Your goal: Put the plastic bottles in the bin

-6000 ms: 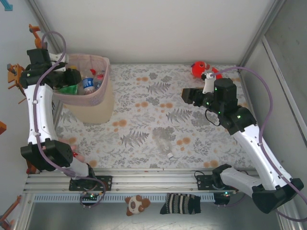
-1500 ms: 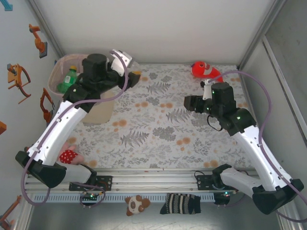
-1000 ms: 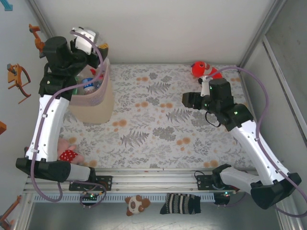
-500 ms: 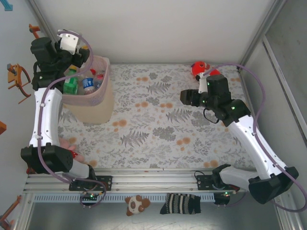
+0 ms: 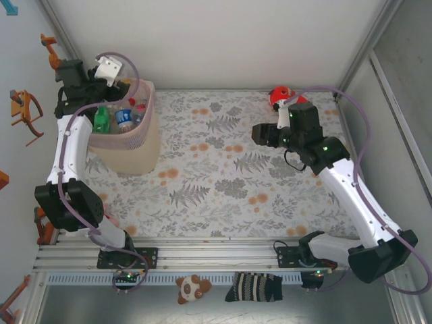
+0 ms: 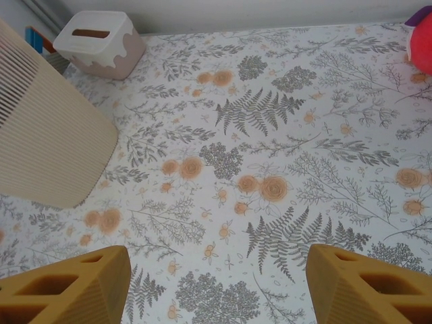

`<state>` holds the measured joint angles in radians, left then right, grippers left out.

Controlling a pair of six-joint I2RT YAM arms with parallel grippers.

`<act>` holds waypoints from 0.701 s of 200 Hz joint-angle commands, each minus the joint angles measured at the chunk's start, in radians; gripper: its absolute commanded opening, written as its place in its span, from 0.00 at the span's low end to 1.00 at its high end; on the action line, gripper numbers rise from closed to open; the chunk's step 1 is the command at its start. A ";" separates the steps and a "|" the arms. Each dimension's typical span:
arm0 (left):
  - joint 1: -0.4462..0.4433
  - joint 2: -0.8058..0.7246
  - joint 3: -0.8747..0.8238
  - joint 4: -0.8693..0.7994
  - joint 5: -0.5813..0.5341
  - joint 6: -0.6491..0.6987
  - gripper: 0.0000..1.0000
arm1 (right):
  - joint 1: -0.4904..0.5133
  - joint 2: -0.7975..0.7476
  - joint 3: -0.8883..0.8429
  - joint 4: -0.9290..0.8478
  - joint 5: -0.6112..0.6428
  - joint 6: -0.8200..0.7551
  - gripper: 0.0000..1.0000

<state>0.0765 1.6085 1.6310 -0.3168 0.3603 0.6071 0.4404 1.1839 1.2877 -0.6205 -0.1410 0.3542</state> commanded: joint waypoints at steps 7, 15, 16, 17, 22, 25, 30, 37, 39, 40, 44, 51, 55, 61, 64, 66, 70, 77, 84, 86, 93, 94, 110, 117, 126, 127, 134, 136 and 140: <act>0.016 0.005 -0.011 -0.013 0.020 0.052 0.56 | 0.001 0.003 0.028 0.020 -0.010 -0.012 0.68; 0.016 0.008 -0.008 -0.023 0.032 0.051 0.60 | 0.000 0.002 0.028 0.019 -0.011 -0.013 0.68; 0.016 0.007 -0.008 -0.024 0.035 0.051 0.61 | 0.001 0.002 0.028 0.018 -0.011 -0.013 0.68; 0.016 0.007 -0.007 -0.025 0.037 0.050 0.62 | 0.001 0.002 0.028 0.019 -0.011 -0.014 0.68; 0.017 0.004 -0.006 -0.029 0.046 0.047 0.67 | 0.001 0.000 0.028 0.018 -0.011 -0.014 0.68; 0.016 0.003 -0.007 -0.030 0.053 0.046 0.69 | 0.001 -0.001 0.028 0.018 -0.011 -0.013 0.68; 0.016 -0.003 -0.006 -0.031 0.065 0.039 0.73 | 0.000 -0.003 0.028 0.018 -0.010 -0.014 0.68; 0.016 -0.009 -0.003 -0.031 0.083 0.028 0.79 | 0.000 -0.004 0.028 0.017 -0.008 -0.013 0.68; 0.016 -0.013 -0.002 -0.033 0.089 0.026 0.80 | 0.001 -0.005 0.028 0.017 -0.008 -0.014 0.69; 0.015 -0.014 -0.002 -0.034 0.091 0.025 0.81 | 0.000 -0.006 0.028 0.017 -0.008 -0.012 0.68; 0.016 -0.018 0.001 -0.036 0.104 0.019 0.83 | 0.000 -0.007 0.028 0.017 -0.007 -0.013 0.68; 0.016 -0.027 0.008 -0.038 0.121 0.008 0.86 | 0.000 -0.008 0.028 0.017 -0.006 -0.012 0.68; 0.016 -0.032 0.010 -0.040 0.132 0.002 0.87 | 0.000 -0.009 0.028 0.017 -0.006 -0.012 0.68; 0.016 -0.042 0.011 -0.038 0.148 -0.009 0.89 | 0.000 -0.010 0.027 0.017 -0.006 -0.012 0.68; 0.017 -0.046 0.010 -0.036 0.154 -0.013 0.90 | 0.000 -0.011 0.027 0.016 -0.005 -0.011 0.68; 0.016 -0.048 0.010 -0.032 0.160 -0.017 0.91 | 0.001 -0.011 0.027 0.017 -0.006 -0.011 0.68; 0.016 -0.052 0.010 -0.029 0.167 -0.026 0.92 | 0.000 -0.012 0.027 0.016 -0.006 -0.009 0.68; 0.016 -0.062 0.012 -0.024 0.180 -0.038 0.92 | 0.000 -0.014 0.027 0.016 -0.006 -0.011 0.68; 0.017 -0.067 0.016 -0.021 0.188 -0.047 0.93 | 0.000 -0.014 0.026 0.018 -0.006 -0.009 0.68; 0.016 -0.068 0.017 -0.021 0.191 -0.050 0.93 | 0.000 -0.015 0.025 0.016 -0.006 -0.008 0.68; 0.016 -0.072 0.024 -0.023 0.196 -0.061 0.93 | 0.000 -0.016 0.024 0.018 -0.006 -0.008 0.68; 0.016 -0.071 0.026 -0.023 0.196 -0.062 0.93 | 0.000 -0.016 0.024 0.017 -0.006 -0.008 0.68; 0.016 -0.074 0.047 -0.042 0.206 -0.085 0.91 | 0.000 -0.020 0.024 0.017 -0.006 -0.008 0.68; 0.016 -0.071 0.056 -0.052 0.209 -0.099 0.90 | 0.001 -0.023 0.024 0.016 -0.005 -0.010 0.68; 0.016 -0.073 0.068 -0.062 0.212 -0.128 0.87 | 0.000 -0.026 0.024 0.015 -0.003 -0.010 0.68; 0.016 -0.074 0.068 -0.065 0.212 -0.131 0.87 | 0.000 -0.027 0.024 0.015 -0.003 -0.010 0.68; 0.016 -0.075 0.076 -0.071 0.216 -0.154 0.85 | 0.000 -0.029 0.022 0.015 -0.002 -0.010 0.68; 0.016 -0.076 0.075 -0.071 0.216 -0.160 0.84 | 0.000 -0.030 0.022 0.015 -0.001 -0.011 0.68; 0.016 -0.080 0.078 -0.073 0.215 -0.180 0.84 | 0.000 -0.032 0.021 0.015 0.000 -0.012 0.68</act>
<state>0.0883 1.5677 1.6676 -0.3576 0.5282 0.5236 0.4404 1.1816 1.2877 -0.6205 -0.1406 0.3542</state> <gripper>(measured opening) 0.860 0.683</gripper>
